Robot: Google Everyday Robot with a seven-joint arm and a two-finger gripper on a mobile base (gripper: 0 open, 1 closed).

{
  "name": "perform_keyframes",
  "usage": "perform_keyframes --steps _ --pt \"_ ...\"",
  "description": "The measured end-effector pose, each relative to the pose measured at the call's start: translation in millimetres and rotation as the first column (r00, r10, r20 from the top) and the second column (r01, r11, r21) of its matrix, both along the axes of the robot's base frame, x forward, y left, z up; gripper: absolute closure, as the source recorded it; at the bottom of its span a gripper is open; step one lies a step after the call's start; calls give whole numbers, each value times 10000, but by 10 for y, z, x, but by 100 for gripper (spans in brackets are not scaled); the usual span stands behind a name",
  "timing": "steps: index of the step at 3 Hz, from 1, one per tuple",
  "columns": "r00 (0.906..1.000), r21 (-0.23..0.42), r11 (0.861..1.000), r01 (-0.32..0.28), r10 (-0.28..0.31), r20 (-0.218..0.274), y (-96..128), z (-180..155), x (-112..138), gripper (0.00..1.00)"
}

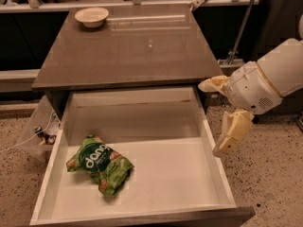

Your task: Close middle drawer

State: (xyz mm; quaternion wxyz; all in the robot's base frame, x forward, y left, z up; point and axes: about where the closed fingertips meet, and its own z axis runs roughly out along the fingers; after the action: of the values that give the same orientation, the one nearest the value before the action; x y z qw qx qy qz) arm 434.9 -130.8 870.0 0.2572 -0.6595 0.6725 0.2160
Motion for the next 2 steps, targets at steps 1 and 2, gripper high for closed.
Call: perform_keyframes --steps 1,2 --pt "9971 816 9946 -645 675 -352 53 -53 4 0" --pt "9897 1497 9811 -1225 1319 -548 109 -84 -2 0"
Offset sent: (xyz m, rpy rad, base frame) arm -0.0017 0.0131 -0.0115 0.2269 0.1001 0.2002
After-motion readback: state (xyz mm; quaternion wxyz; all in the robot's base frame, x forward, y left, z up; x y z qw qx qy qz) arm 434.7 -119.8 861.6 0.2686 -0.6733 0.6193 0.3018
